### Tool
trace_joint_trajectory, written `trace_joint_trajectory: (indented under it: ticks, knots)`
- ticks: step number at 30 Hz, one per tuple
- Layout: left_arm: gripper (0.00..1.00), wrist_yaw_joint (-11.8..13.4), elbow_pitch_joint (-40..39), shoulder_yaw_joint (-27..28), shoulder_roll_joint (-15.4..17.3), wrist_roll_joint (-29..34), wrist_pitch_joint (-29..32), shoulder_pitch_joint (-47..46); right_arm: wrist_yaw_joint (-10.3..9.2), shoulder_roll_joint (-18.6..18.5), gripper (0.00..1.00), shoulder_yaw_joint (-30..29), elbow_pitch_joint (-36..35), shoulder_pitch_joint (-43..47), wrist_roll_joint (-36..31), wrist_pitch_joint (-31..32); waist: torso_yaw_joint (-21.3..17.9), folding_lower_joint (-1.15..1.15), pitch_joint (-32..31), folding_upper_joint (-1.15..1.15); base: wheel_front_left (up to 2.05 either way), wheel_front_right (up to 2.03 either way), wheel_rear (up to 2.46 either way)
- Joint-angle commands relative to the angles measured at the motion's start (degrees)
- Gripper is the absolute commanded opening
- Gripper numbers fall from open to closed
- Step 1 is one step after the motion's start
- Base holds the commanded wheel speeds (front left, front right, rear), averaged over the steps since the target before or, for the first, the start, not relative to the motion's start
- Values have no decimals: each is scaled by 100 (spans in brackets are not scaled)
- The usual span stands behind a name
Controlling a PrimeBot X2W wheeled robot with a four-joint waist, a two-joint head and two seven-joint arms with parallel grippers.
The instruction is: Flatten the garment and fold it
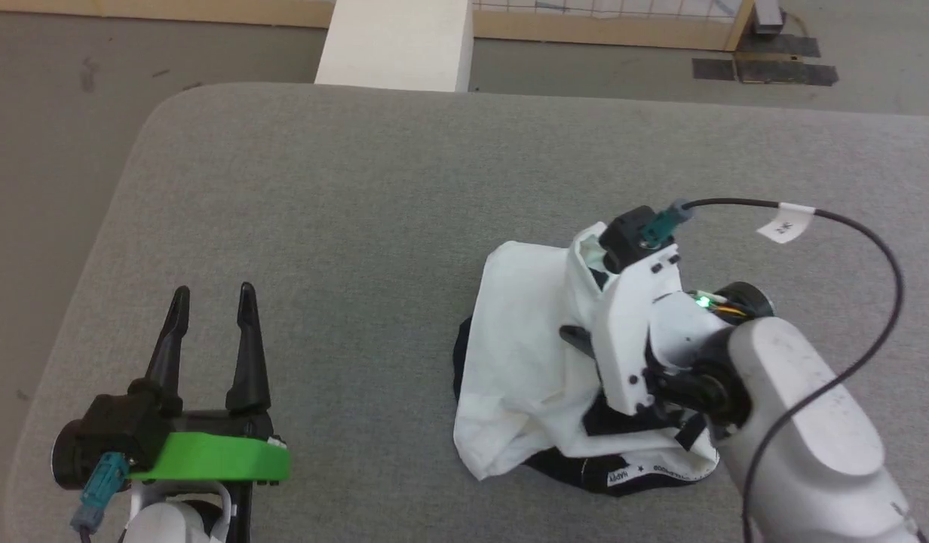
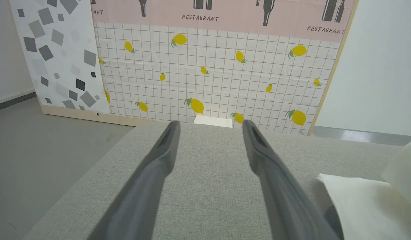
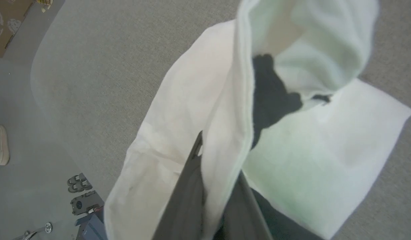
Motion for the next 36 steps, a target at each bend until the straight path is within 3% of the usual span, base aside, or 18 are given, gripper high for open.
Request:
trace_joint_trajectory:
  ticks: [1,9,10,11,15,20,24,30,36]
  knots:
    - [100,-45,18,-5,-29,3,-27,35,-8,123,0,-1,179,-152,-105,-150,107,0,67,0,0,0,0]
    - [100,-58,56,-52,-52,-22,-27,12,-8,472,0,-108,1318,-350,-534,-757,277,0,151,0,0,0,0]
    - [100,-59,65,-55,-54,-25,-27,13,-8,486,17,-77,1407,-369,-578,-807,285,0,147,0,0,0,0]
    - [100,-60,79,-56,-56,-30,-27,16,-8,500,100,-36,1484,-391,-601,-881,289,0,132,0,0,0,0]
    - [100,-57,113,-1,-63,-28,-27,105,-8,530,100,270,1469,-478,-335,-1022,205,0,-12,0,0,0,0]
    - [100,-58,112,28,-69,-6,-27,231,-8,534,100,924,907,-648,286,-1171,12,0,-239,0,0,0,0]
    - [100,-56,85,59,-72,8,-27,313,-8,534,100,1097,465,-743,562,-1391,-206,0,-409,0,0,0,0]
    - [100,-46,21,92,-75,31,-27,423,-8,448,100,429,221,-594,64,-1725,-549,0,-591,0,0,0,0]
    - [100,-49,-29,52,-78,43,-27,426,-8,225,100,-607,332,-71,-651,-1559,-728,0,-558,0,0,0,0]
